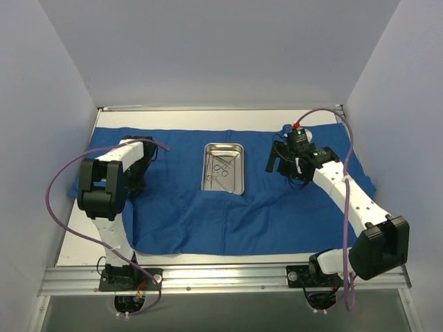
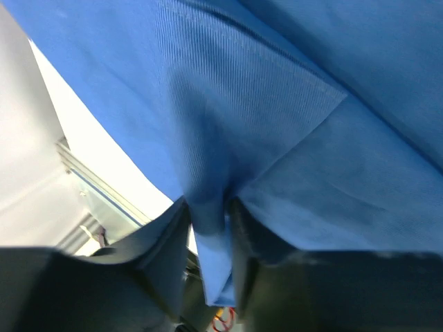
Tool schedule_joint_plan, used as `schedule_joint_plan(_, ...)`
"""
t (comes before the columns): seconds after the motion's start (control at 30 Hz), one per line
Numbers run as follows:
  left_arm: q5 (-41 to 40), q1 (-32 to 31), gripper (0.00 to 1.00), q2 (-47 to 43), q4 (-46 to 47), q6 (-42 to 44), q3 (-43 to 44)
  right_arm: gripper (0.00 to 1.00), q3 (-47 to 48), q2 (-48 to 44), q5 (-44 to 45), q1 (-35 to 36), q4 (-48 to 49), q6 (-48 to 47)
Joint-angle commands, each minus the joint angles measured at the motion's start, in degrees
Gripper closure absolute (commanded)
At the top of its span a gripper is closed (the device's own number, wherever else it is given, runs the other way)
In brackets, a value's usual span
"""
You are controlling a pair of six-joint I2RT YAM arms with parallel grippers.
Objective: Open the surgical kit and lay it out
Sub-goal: Smooth out the surgical kit at the center of the board.
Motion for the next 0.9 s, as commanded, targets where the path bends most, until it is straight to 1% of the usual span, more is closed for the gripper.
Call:
schedule_joint_plan(0.0,-2.8,1.9,0.66,-1.7,-1.6,0.6,1.8,0.17,0.0,-2.6,0.0,-0.3,-0.5,-1.6)
schedule_joint_plan(0.03,-2.5,3.1,0.76,-3.4,-1.5,0.6,1.4,0.17,0.1,-2.7,0.0,-0.3,-0.4,-1.8)
schedule_joint_plan(0.1,-1.4,4.6,0.90,-5.8,-1.5,-0.2,0.1,0.17,0.2,-2.9,0.0,-0.2,-0.3,-2.1)
schedule_joint_plan(0.13,-0.8,6.7,0.98,-8.7,-1.5,-0.9,-0.4,0.17,0.2,-2.9,0.0,-0.3,0.0,-2.2)
schedule_joint_plan(0.17,0.0,8.2,0.98,-10.2,-1.6,-1.7,-0.9,0.17,0.1,-2.7,0.0,-0.3,0.2,-2.5)
schedule_joint_plan(0.2,2.1,10.8,0.98,-12.1,-1.8,-3.6,-1.5,0.17,0.2,-2.3,-1.9,-0.3,0.8,-2.7)
schedule_joint_plan(0.23,3.5,15.1,0.98,-16.7,-1.5,-4.1,-3.3,0.17,0.2,-2.1,-3.2,-0.3,1.0,-2.9)
schedule_joint_plan(0.3,6.5,19.7,0.98,-22.3,-1.4,-6.3,-5.0,0.17,0.7,-0.9,-5.0,0.1,1.9,-3.3)
schedule_joint_plan(0.33,7.6,21.9,0.98,-29.0,-0.8,-6.5,-5.9,0.18,0.7,-0.8,-5.9,0.3,2.5,-3.4)
schedule_joint_plan(0.37,8.6,26.4,0.98,-32.4,-0.2,-6.7,-7.3,0.18,0.7,-0.6,-8.1,0.4,3.0,-3.4)
schedule_joint_plan(0.4,9.1,28.4,0.98,-36.2,-0.2,-7.2,-7.9,0.18,0.3,-0.6,-9.4,0.5,4.7,-3.3)
schedule_joint_plan(0.43,9.1,30.1,0.98,-43.6,0.1,-7.3,-8.2,0.18,0.1,-0.5,-10.7,1.0,5.7,-2.7)
schedule_joint_plan(0.47,8.6,33.3,0.98,-47.1,-0.1,-7.5,-8.6,0.18,-0.1,-0.5,-13.3,1.3,6.7,-2.4)
schedule_joint_plan(0.5,7.6,34.3,0.98,-50.4,-0.7,-10.3,-8.2,0.18,-0.9,-0.5,-14.1,1.8,8.9,-1.9)
schedule_joint_plan(0.53,2.7,34.4,0.95,-52.2,-5.1,-12.4,-7.5,0.18,-1.2,-0.5,-15.2,3.0,10.0,-1.2)
schedule_joint_plan(0.57,1.9,34.5,0.90,-53.0,-5.7,-13.6,-8.5,0.18,-1.4,-0.4,-16.6,3.7,11.1,-1.1)
schedule_joint_plan(0.6,0.7,35.9,0.73,-53.8,-6.5,-16.7,-8.5,0.18,-1.6,-0.2,-16.8,4.4,12.1,-1.1)
schedule_joint_plan(0.63,-0.3,37.0,0.57,-55.1,-7.4,-17.7,-8.6,0.18,-1.7,-0.2,-16.9,5.0,12.3,-1.4)
schedule_joint_plan(0.67,0.9,37.7,0.42,-55.6,-6.8,-17.7,-9.2,0.18,-2.0,-0.2,-16.9,5.3,12.3,-2.4)
schedule_joint_plan(0.7,1.5,38.7,0.12,-55.8,-6.5,-18.6,-11.1,0.18,-2.2,-0.3,-17.0,5.3,12.3,-2.8)
schedule_joint_plan(0.73,1.9,38.8,0.04,-55.9,-6.7,-19.1,-11.4,0.18,-2.6,-0.4,-16.3,5.1,12.1,-3.2)
schedule_joint_plan(0.77,2.5,38.9,0.06,-55.9,-7.7,-19.8,-11.1,0.18,-2.5,-0.2,-15.9,4.7,11.5,-3.8)
schedule_joint_plan(0.8,2.6,38.9,0.06,-55.8,-9.1,-23.4,-10.8,0.18,-2.1,0.0,-15.6,4.3,11.0,-4.0)
schedule_joint_plan(0.83,3.1,38.9,0.06,-54.8,-11.3,-24.5,-10.8,0.17,-0.5,0.4,-15.6,3.9,10.3,-4.0)
schedule_joint_plan(0.87,4.3,38.9,0.06,-54.1,-11.6,-24.5,-10.5,0.17,0.4,1.1,-15.7,3.3,9.4,-4.0)
